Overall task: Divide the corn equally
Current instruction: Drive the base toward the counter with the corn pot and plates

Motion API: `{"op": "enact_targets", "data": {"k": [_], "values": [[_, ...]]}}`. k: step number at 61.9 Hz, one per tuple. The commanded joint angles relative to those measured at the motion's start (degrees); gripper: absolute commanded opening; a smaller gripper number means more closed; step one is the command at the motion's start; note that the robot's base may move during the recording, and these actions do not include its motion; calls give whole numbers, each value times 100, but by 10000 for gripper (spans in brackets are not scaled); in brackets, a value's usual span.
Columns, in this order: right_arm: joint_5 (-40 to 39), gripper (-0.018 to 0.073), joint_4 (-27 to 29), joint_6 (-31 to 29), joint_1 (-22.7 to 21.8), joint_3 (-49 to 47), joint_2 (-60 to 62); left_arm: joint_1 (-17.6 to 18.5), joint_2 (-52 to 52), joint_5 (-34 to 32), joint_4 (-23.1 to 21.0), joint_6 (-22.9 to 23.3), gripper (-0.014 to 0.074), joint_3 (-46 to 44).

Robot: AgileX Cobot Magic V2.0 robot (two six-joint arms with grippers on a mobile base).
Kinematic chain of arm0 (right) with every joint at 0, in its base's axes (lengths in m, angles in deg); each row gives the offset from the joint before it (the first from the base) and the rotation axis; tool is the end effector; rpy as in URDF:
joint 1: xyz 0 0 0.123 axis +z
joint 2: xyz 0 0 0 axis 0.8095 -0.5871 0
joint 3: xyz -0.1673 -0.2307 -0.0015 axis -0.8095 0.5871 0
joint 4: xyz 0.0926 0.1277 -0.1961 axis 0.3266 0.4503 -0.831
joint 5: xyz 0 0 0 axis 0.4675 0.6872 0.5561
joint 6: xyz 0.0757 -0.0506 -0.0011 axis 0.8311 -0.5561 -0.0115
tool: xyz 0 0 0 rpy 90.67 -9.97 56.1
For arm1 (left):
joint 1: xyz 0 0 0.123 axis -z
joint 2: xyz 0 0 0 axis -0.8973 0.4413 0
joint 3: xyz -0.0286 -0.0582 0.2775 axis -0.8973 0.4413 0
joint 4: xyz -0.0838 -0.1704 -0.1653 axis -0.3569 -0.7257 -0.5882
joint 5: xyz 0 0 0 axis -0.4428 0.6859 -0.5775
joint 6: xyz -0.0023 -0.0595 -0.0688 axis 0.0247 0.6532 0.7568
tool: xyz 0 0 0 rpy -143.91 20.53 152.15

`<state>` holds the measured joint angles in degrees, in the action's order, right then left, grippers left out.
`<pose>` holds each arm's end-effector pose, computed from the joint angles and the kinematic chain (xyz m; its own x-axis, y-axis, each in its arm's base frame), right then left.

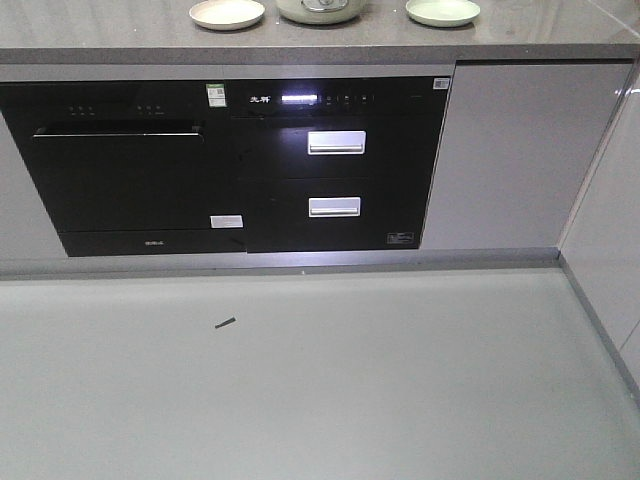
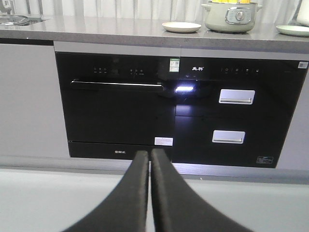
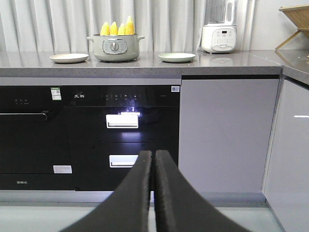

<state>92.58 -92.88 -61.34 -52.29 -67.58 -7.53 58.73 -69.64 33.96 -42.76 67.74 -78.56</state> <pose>0.0570 0.0012 0.1968 -0.0085 0.0092 -0.9999 -0.0249 0.9996 0.0094 0.0556 0.0058 0.1867 -0.1274 -0.0922 -0.9876 -0.1093 0.9909 -0.0784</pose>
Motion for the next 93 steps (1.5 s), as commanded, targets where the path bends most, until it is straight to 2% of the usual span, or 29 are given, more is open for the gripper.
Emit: {"op": "enact_targets", "data": {"k": [1,93], "values": [[-433,-6,-57,-40,-47,59,22,7,-89,-403,-11,40,-6,71],[-433,-6,-57,-40,-47,59,22,7,-89,-403,-11,40,-6,71]]}}
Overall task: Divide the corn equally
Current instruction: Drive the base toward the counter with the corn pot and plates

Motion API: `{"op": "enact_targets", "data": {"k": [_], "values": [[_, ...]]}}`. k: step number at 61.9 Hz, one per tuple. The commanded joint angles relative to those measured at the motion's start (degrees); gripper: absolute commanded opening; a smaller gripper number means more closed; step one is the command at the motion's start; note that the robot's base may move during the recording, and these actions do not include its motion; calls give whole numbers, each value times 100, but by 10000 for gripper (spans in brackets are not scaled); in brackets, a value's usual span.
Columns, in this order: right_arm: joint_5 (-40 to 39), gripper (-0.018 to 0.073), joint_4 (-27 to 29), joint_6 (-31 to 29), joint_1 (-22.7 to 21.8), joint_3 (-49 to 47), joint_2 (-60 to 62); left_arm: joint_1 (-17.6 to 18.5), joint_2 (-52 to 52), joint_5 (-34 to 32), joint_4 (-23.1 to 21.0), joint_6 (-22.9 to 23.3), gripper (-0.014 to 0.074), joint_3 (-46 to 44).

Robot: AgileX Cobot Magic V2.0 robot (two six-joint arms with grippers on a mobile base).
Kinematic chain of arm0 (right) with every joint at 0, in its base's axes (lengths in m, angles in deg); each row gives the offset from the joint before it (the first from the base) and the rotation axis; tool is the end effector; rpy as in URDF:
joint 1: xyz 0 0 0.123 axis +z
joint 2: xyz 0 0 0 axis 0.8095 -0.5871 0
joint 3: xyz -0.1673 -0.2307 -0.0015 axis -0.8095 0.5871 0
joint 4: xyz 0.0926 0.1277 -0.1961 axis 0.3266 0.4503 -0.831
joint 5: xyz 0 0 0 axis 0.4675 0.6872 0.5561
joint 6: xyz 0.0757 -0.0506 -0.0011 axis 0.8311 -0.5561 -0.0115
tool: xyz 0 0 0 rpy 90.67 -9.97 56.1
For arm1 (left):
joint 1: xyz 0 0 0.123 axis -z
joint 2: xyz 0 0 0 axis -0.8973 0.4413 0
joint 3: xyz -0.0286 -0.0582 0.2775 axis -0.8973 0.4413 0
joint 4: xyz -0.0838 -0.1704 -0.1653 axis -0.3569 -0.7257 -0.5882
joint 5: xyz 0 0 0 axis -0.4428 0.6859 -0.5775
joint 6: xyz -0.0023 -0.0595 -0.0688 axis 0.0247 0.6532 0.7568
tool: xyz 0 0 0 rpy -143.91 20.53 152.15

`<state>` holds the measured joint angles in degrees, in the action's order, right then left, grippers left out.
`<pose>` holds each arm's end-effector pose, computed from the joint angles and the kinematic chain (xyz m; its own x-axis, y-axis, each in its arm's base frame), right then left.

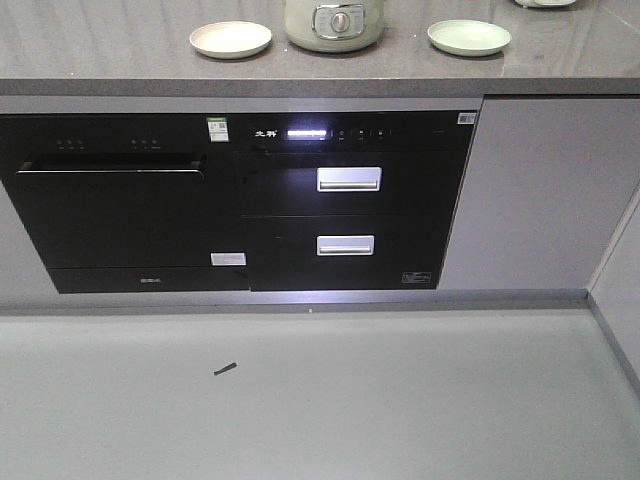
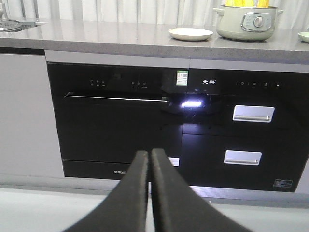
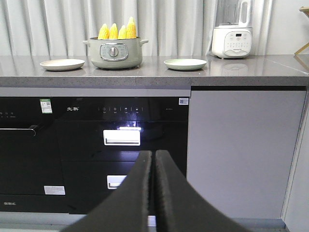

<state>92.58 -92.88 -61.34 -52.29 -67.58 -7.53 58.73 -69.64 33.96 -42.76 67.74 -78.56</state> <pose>0.0570 0.0012 0.1968 -0.0085 0.0092 -0.9999 -0.0249 0.9996 0.0094 0.0556 0.0058 0.1867 -0.1274 -0.0922 -0.9876 -0.1093 0.9909 -0.0784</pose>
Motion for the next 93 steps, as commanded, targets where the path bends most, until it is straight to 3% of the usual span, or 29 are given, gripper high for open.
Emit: {"op": "enact_targets", "data": {"k": [1,93], "values": [[-433,-6,-57,-40,-47,59,22,7,-89,-403,-11,40,-6,71],[-433,-6,-57,-40,-47,59,22,7,-89,-403,-11,40,-6,71]]}}
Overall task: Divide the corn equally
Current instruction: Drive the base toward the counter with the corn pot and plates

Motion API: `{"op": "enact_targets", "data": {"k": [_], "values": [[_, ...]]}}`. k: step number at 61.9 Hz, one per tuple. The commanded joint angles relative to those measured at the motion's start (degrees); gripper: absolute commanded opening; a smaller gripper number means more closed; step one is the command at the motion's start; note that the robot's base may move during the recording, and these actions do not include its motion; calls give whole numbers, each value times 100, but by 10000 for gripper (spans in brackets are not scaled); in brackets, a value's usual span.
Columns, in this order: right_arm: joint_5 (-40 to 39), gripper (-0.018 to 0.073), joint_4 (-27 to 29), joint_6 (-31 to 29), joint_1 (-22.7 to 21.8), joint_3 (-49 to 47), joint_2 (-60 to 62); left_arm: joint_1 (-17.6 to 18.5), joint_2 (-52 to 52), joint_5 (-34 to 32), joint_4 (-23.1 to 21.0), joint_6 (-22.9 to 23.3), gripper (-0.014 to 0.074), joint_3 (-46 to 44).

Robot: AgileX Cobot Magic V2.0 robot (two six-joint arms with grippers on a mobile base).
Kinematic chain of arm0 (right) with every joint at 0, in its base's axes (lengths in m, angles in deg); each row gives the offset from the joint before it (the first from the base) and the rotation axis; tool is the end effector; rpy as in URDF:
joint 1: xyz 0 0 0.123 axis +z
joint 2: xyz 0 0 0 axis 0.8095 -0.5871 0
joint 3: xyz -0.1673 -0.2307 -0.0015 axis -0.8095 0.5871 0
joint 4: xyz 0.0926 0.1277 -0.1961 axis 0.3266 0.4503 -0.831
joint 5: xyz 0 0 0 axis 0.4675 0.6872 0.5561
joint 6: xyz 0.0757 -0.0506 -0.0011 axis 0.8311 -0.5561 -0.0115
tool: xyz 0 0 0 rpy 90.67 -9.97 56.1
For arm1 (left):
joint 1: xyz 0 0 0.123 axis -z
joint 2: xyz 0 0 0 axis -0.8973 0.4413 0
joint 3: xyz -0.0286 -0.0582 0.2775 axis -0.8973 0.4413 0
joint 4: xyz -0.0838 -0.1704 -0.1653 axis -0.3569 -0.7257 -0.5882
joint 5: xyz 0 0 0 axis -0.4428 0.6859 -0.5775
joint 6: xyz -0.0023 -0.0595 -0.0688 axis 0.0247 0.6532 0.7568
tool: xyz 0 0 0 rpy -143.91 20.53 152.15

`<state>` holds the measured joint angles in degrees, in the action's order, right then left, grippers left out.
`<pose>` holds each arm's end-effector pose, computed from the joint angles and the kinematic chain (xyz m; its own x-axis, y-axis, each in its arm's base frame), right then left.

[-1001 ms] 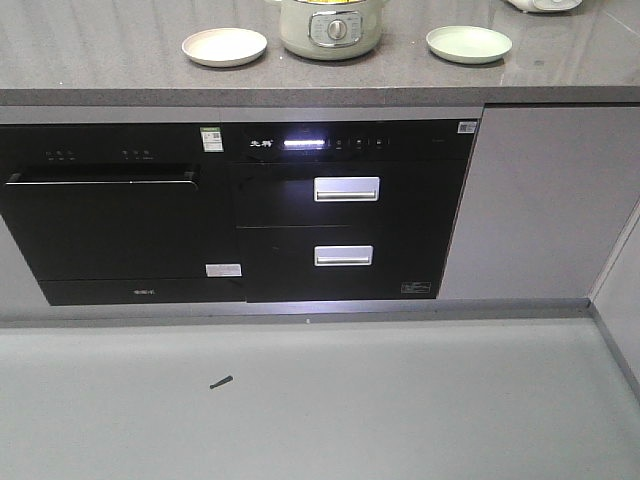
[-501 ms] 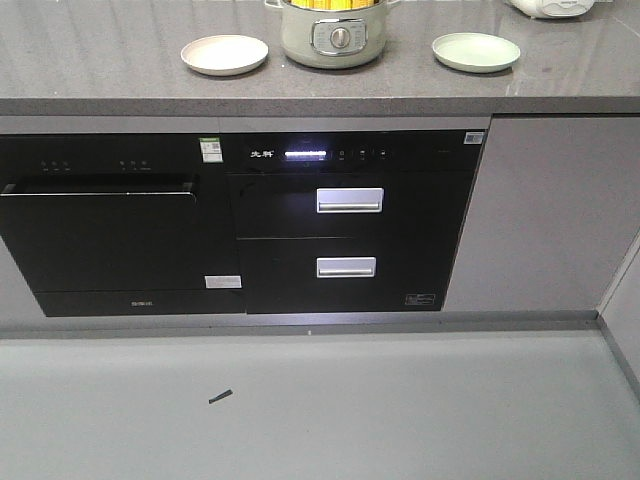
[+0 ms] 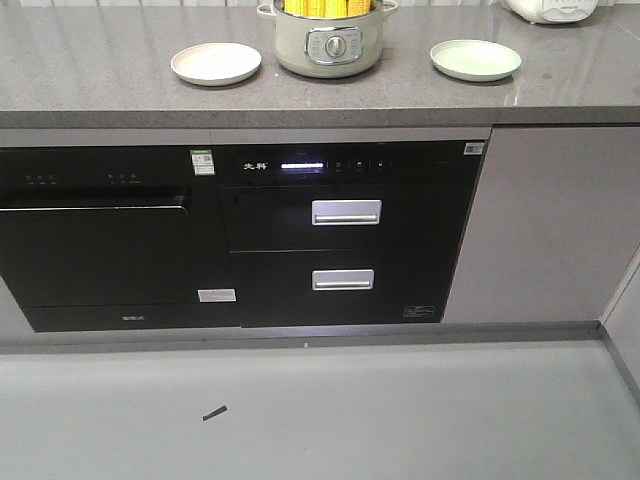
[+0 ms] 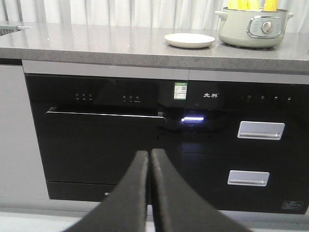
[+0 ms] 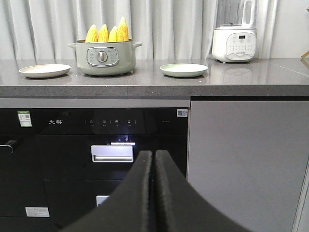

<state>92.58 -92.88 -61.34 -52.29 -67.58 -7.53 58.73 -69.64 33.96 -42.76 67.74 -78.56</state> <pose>0.0570 0.0012 0.1968 -0.0085 0.0092 -0.9999 -0.0249 0.9996 0.0094 0.0556 0.0058 0.1867 -0.1274 -0.0922 -0.9876 -0.1093 0.9909 -0.0784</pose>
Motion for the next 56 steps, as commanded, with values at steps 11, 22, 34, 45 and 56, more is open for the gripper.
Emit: {"op": "enact_targets", "data": {"k": [11,22,34,45,56], "values": [[-433,-6,-57,-40,-47,59,22,7,-89,-403,-11,40,-6,71],[-433,-6,-57,-40,-47,59,22,7,-89,-403,-11,40,-6,71],[-433,-6,-57,-40,-47,59,22,7,-89,-403,-11,40,-6,71],[-433,-6,-57,-40,-47,59,22,7,-89,-403,-11,40,-6,71],[-433,-6,-57,-40,-47,59,22,7,-89,-403,-11,40,-6,71]]}}
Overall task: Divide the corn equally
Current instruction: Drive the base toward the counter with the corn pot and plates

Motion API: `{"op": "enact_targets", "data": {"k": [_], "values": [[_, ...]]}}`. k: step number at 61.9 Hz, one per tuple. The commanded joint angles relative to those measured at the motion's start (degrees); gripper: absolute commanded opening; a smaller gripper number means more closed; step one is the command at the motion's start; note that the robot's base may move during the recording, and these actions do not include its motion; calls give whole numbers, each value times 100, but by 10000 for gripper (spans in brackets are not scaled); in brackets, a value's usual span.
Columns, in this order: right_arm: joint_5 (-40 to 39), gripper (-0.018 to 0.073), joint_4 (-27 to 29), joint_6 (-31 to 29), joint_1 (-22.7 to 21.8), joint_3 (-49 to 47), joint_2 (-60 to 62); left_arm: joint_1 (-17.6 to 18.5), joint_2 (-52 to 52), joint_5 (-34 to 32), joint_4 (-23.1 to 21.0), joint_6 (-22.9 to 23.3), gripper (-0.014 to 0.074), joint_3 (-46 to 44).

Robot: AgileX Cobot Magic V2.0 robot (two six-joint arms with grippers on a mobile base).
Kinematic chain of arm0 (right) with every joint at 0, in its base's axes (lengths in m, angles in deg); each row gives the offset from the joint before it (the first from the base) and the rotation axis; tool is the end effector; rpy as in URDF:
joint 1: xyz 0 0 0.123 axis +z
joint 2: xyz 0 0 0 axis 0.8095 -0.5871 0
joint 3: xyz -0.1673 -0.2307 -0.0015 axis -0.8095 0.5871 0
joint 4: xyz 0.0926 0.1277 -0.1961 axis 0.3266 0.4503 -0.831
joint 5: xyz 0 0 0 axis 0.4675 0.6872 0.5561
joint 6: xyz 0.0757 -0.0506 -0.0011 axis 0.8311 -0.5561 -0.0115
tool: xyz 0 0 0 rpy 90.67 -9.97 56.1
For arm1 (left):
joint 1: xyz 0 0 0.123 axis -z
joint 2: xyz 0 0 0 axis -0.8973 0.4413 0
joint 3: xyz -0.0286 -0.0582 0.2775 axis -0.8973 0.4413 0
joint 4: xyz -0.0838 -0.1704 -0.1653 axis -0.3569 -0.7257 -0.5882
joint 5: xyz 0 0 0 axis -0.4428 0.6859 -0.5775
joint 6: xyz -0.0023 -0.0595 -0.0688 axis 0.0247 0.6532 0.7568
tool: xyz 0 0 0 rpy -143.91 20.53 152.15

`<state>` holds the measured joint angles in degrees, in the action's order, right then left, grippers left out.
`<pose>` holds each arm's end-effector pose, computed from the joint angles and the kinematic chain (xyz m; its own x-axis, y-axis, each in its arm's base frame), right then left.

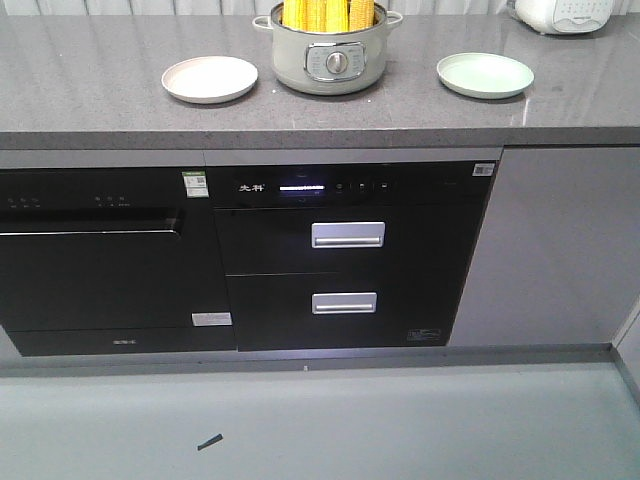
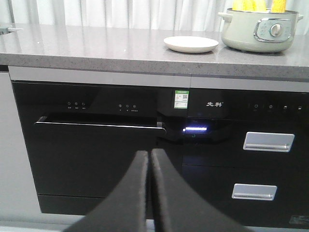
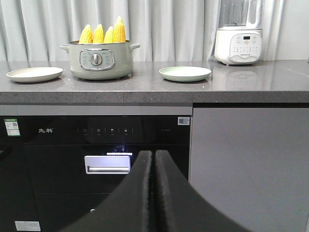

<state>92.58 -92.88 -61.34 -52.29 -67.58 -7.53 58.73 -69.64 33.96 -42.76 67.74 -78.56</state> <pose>0.0570 0.0012 0.1968 -0.0085 0.0092 -0.9999 -0.0249 0.9996 0.0094 0.0556 0.0058 0.1867 -0.1274 -0.0922 -0.9876 -0.1093 0.9909 -0.0784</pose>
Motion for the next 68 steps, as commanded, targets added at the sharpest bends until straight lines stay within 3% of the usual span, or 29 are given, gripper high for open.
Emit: {"op": "enact_targets", "data": {"k": [1,68], "values": [[-433,-6,-57,-40,-47,59,22,7,-89,-403,-11,40,-6,71],[-433,-6,-57,-40,-47,59,22,7,-89,-403,-11,40,-6,71]]}}
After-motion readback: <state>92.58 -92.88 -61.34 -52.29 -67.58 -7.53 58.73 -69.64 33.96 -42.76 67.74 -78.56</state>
